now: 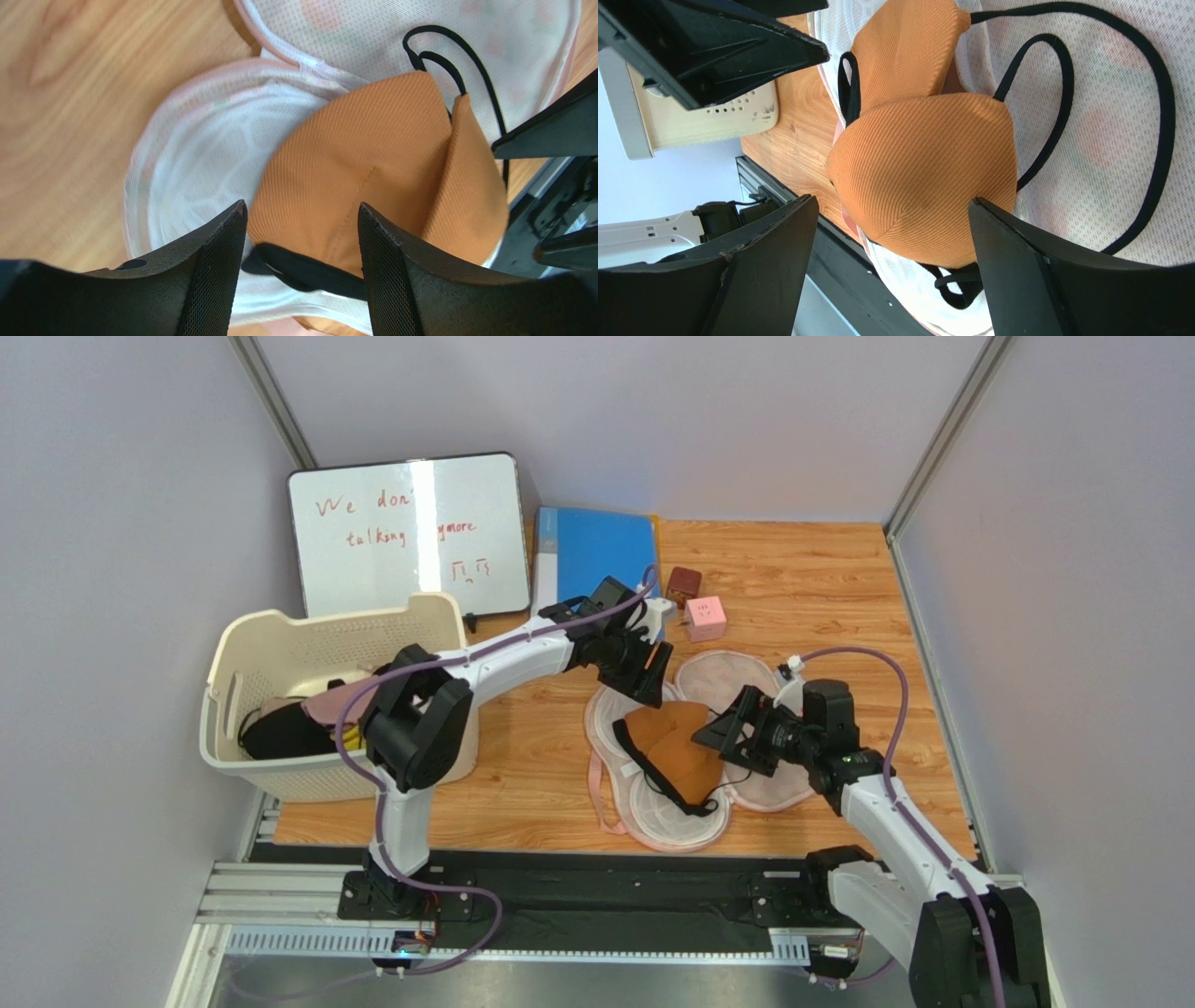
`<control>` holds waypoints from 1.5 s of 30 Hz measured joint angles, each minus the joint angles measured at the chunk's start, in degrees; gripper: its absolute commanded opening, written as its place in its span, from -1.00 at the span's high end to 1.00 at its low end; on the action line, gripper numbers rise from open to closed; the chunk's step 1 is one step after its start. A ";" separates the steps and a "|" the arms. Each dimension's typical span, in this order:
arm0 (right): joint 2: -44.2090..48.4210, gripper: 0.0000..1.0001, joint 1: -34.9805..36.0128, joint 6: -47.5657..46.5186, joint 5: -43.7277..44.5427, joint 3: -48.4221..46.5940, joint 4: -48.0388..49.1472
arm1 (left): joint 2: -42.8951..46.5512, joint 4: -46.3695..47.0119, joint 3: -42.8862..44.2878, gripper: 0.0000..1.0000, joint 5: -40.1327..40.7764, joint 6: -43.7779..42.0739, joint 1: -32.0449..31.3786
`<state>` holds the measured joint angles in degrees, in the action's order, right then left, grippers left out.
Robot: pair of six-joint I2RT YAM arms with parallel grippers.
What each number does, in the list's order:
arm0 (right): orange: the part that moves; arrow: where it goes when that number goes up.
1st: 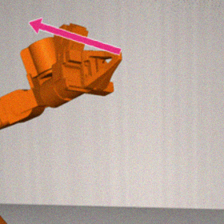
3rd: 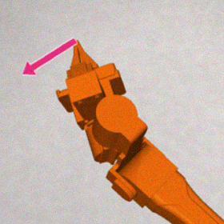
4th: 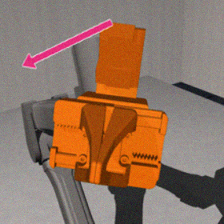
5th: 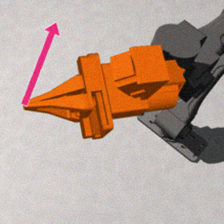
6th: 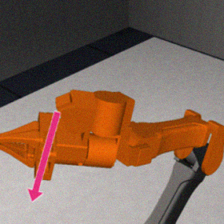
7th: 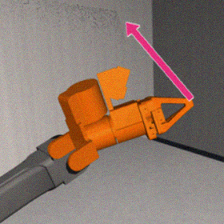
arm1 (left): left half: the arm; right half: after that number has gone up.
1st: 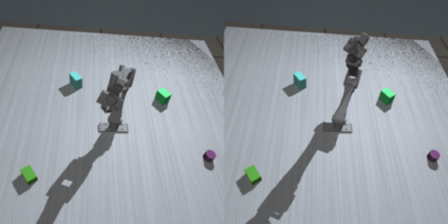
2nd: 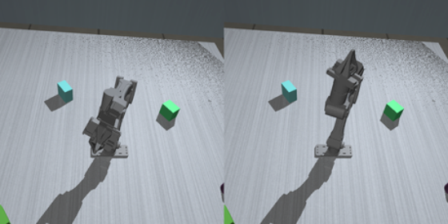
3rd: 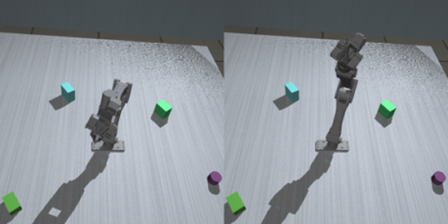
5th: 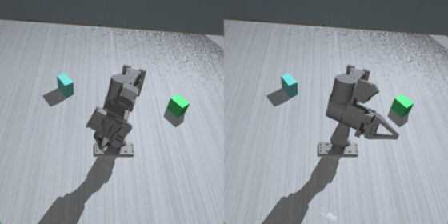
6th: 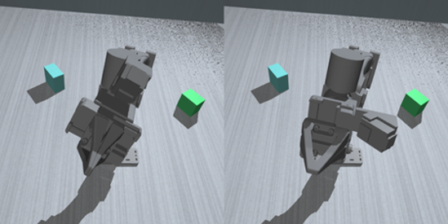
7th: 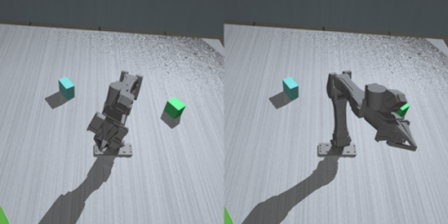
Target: Place the bra in the laundry bag and zip it closed
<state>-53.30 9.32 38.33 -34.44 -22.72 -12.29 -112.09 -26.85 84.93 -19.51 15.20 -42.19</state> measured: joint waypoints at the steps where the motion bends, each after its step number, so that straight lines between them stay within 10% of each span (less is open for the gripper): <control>1: 0.00 -0.70 -0.20 0.24 -0.13 0.35 0.70 | -1.27 -1.09 1.44 -0.31 -1.07 -1.79 0.22; 17: -1.57 -0.68 -5.55 1.31 -4.61 4.17 6.58 | -14.58 -10.34 14.10 -0.21 -10.62 -20.94 1.03; 29: -7.45 -0.65 -5.66 -0.44 -6.40 4.33 8.79 | -14.56 -8.74 12.24 0.93 -10.97 -21.57 0.57; 45: -7.80 -0.51 -5.66 -2.10 -6.97 5.42 10.95 | -5.95 -7.65 10.99 1.00 -3.61 -20.26 0.22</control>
<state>-61.10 3.66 36.23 -41.41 -17.30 -1.34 -118.04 -34.50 95.92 -23.11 -5.06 -41.98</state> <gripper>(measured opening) 0.803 0.006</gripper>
